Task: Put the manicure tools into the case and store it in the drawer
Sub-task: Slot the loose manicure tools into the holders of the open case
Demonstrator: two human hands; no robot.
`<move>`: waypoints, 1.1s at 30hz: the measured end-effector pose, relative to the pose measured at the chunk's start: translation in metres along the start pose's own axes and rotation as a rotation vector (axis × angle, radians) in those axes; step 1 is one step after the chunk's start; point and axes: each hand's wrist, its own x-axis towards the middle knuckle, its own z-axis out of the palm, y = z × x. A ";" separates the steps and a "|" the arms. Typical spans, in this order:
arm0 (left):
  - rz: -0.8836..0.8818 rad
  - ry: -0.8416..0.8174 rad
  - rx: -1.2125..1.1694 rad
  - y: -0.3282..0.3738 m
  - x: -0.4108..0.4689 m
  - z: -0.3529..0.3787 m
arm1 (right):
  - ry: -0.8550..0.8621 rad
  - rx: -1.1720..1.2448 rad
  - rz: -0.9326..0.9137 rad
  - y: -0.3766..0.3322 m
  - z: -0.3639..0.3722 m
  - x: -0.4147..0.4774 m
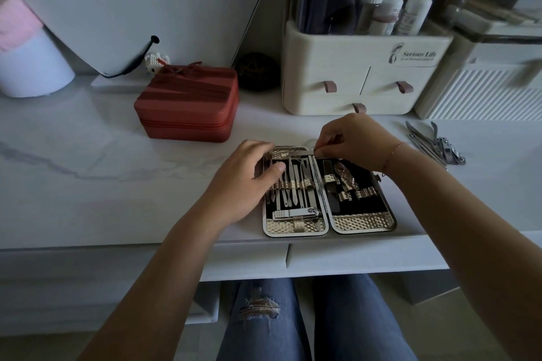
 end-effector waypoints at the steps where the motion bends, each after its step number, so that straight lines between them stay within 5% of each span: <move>1: 0.002 -0.003 0.001 0.000 0.000 0.000 | -0.003 0.000 -0.001 0.000 0.000 0.000; 33: 0.034 0.041 0.022 -0.002 -0.001 0.004 | 0.024 -0.284 -0.104 -0.005 -0.013 0.010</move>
